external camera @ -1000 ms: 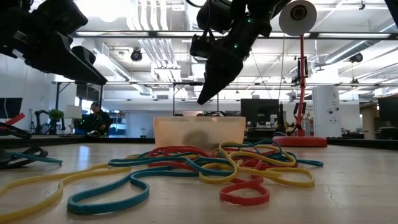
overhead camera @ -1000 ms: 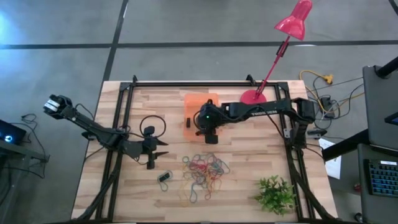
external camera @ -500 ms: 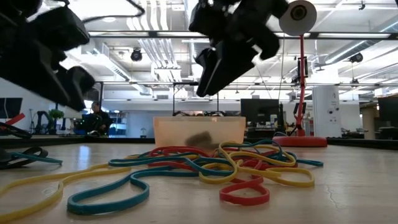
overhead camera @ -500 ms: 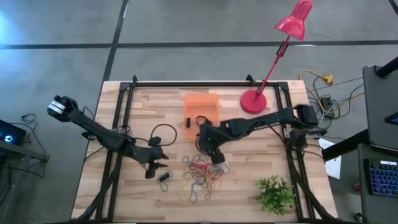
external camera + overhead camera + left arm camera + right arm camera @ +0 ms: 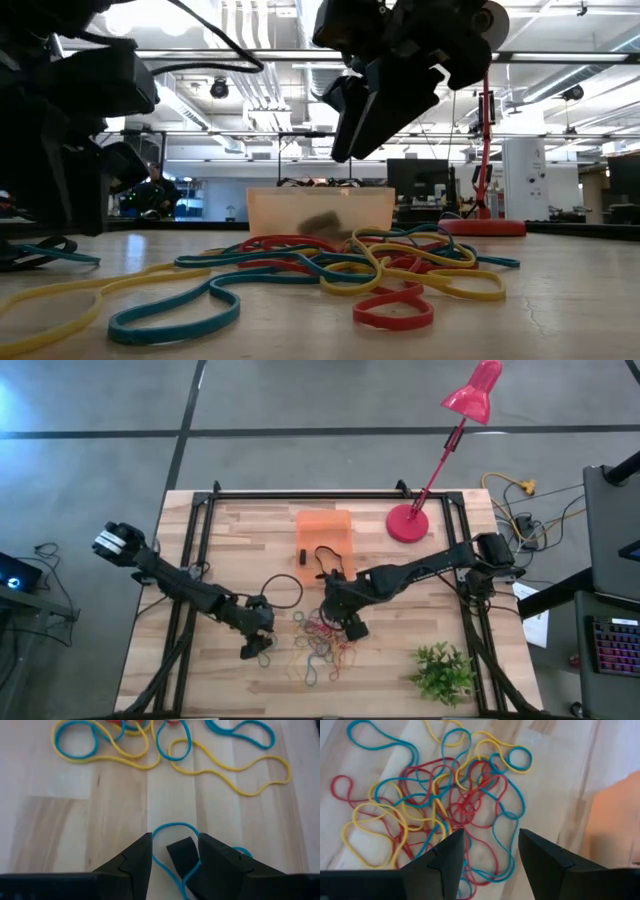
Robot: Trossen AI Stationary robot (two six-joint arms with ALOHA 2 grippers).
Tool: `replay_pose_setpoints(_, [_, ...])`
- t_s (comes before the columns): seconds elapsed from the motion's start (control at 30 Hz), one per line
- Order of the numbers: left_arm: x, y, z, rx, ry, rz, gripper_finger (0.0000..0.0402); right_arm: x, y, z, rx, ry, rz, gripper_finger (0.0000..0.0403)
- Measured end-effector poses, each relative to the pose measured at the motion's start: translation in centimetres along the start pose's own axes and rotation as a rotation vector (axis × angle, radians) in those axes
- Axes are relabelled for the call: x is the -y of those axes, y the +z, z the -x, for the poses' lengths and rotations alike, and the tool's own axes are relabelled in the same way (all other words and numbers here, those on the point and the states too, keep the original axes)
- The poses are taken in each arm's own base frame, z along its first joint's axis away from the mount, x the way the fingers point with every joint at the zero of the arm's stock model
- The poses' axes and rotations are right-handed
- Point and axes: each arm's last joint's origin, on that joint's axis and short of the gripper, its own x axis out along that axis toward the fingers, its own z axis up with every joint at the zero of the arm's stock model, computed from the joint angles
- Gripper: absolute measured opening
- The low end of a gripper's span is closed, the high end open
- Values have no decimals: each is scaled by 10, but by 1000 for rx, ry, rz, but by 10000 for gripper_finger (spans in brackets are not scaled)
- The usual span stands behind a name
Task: Pick and place rubber bands into bin
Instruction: Put the black rubber band into the orange bin
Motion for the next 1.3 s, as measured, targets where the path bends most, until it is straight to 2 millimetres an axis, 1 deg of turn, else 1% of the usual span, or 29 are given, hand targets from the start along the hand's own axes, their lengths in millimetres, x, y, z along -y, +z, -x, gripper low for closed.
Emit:
replay_pose_setpoints(0.2, [1, -3, -6, -31, -7, 38, 144, -3, -3, -2, -13, 6, -16, 160])
replay_pose_setpoints(0.63, [2, -4, -7, -35, -15, 50, 141, -3, -3, -2, -13, 6, -4, 145])
replay_pose_setpoints(0.83, [1, -7, -15, -62, -16, 55, 110, -3, -3, -2, -13, 6, -7, 139])
replay_pose_setpoints(1.0, [2, -5, -17, -45, -33, 14, 61, -3, -3, -2, -14, 6, -8, 139])
replay_pose_setpoints(1.13, [5, 0, -10, -9, -53, -53, 10, -3, -4, -2, -22, 7, -12, 136])
replay_pose_setpoints(1.3, [10, 11, 3, 87, -42, -150, 3, -3, -6, -2, -39, 11, -12, 129])
